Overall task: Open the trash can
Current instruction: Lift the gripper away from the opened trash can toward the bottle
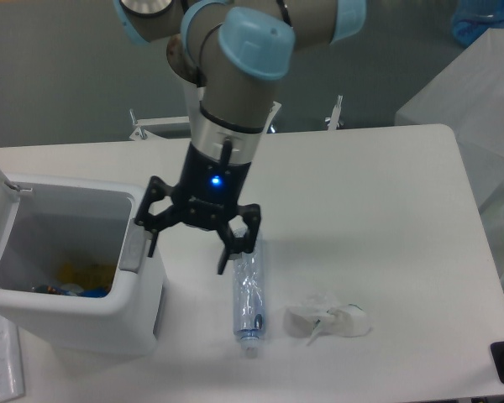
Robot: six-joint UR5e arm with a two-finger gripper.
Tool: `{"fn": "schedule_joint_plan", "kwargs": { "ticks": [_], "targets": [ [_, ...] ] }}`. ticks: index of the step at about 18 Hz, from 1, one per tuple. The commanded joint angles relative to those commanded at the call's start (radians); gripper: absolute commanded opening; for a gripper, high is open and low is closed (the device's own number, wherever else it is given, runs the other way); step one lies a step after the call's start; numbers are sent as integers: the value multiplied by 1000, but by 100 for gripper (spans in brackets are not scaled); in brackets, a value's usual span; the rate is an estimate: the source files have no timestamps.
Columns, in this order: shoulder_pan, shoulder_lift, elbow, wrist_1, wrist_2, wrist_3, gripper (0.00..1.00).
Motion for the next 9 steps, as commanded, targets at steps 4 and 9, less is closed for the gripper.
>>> {"fn": "schedule_joint_plan", "kwargs": {
  "ticks": [4, 9],
  "targets": [
    [89, -5, -14, -2, 98, 233, 100],
    [219, -86, -12, -6, 239, 530, 100]
  ]
}}
